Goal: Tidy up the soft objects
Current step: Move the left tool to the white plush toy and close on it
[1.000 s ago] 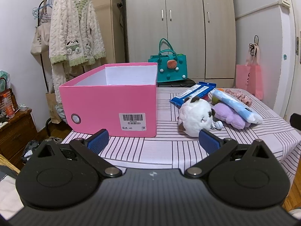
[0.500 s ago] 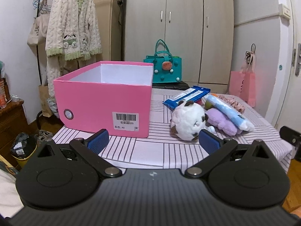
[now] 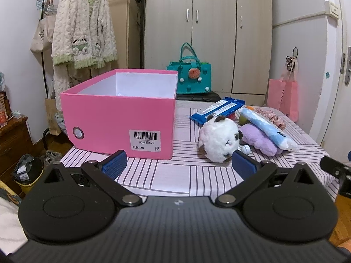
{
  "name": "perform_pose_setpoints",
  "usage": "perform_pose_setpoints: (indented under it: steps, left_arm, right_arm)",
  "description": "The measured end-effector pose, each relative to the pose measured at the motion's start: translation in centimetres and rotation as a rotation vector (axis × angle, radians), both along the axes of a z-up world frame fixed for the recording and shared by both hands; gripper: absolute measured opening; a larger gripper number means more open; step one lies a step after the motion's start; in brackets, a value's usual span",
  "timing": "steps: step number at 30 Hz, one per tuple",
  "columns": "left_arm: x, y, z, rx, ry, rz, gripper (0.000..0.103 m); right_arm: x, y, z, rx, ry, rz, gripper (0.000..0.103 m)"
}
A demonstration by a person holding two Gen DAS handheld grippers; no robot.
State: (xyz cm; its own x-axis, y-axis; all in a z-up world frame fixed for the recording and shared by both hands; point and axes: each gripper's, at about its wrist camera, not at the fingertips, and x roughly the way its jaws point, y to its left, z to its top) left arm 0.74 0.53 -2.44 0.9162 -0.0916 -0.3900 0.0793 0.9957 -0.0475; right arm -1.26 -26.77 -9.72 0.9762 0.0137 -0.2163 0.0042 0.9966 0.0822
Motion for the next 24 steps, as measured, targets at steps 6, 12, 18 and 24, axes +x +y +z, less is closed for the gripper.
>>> perform_pose_setpoints:
  steps: [6,12,18,24]
  left_arm:
    - [1.2,-0.1,0.3,0.001,0.027,0.001,0.103]
    - [2.6,-0.7,2.2,0.039,0.052,-0.100,0.102]
    - [4.0,-1.7,4.1,0.088,0.036,-0.160,0.103]
    - [5.8,-2.9,4.1,0.067,0.074,-0.259,0.101]
  right_arm:
    - [0.8,-2.7,0.0,0.128,-0.036,0.021,0.103]
    - [2.9,-3.0,2.3,0.096,-0.008,0.105,0.103]
    - [4.0,0.8,4.1,-0.141,0.026,0.338,0.103]
    - [6.9,4.0,2.1,-0.179,0.098,0.489,0.102]
